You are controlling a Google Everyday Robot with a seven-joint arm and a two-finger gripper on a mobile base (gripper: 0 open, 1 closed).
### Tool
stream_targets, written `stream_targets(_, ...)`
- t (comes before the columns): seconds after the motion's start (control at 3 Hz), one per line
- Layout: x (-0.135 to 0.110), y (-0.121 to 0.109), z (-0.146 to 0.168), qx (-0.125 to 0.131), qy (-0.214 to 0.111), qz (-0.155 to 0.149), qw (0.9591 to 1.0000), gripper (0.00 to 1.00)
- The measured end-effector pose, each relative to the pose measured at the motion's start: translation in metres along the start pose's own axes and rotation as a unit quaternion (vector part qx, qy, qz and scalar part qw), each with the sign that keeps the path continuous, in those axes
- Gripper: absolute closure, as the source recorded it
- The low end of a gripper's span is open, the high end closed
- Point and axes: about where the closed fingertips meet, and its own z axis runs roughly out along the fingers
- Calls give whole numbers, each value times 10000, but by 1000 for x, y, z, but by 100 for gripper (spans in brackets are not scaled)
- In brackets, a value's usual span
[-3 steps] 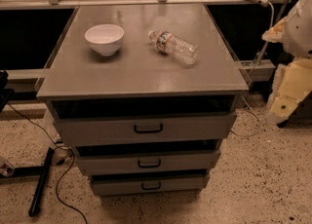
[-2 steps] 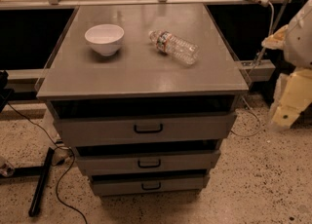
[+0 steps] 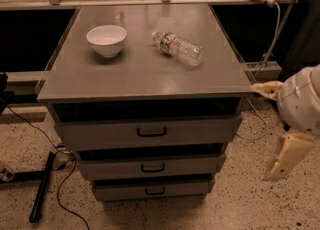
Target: Open bottom drawer
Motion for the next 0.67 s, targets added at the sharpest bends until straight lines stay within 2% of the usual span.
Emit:
stream_targets(0.33, 18, 19, 53, -68, -444, -308, 9985, 0)
stream_targets(0.67, 18, 19, 53, -68, -444, -308, 9985, 0)
